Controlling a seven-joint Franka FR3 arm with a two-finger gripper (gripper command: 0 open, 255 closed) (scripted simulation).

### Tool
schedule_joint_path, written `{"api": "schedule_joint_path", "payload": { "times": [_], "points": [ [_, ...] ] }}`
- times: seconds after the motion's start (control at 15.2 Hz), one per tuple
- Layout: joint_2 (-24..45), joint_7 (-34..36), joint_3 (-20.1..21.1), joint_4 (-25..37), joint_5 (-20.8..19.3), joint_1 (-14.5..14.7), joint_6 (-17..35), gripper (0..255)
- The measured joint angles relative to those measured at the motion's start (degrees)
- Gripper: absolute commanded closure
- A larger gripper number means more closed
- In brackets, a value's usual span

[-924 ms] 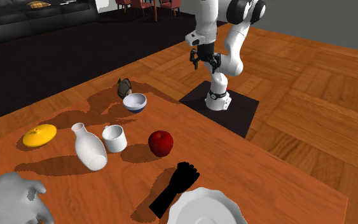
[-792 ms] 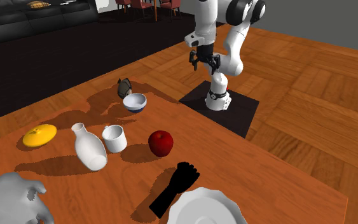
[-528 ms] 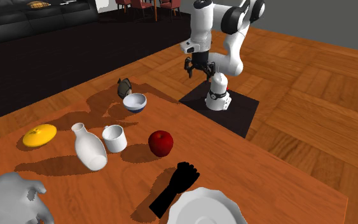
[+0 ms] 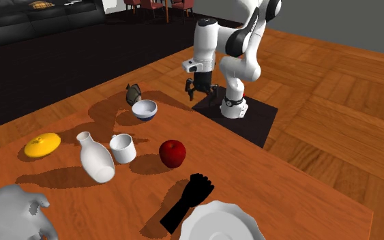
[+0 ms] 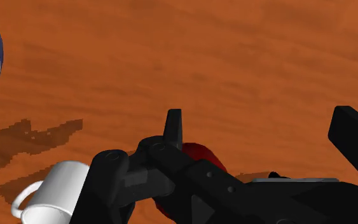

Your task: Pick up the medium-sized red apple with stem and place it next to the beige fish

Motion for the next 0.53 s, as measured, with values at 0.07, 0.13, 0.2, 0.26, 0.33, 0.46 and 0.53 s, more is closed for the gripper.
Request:
{"api": "schedule_joint_path", "payload": {
  "times": [0.07, 0.13, 0.2, 0.26, 0.33, 0.46, 0.53],
  "points": [
    [1.4, -0.3, -0.1, 0.1, 0.2, 0.1, 2.6, 0],
    [2.7, -0.9, -0.2, 0.3, 0.3, 0.2, 4.8, 0],
    [4.4, -1.4, -0.5, 0.7, 0.5, 0.3, 7.4, 0],
    [6.5, -2.0, -0.6, 1.3, 0.7, 0.4, 10.1, 0],
    [8.1, -2.7, -0.9, 1.2, 1.0, 0.5, 12.8, 0],
    [11.6, -4.2, -1.5, 2.8, 1.6, 0.7, 17.3, 0],
    [13.6, -4.8, -1.6, 3.4, 2.1, 1.0, 19.9, 0]
  ]
}}
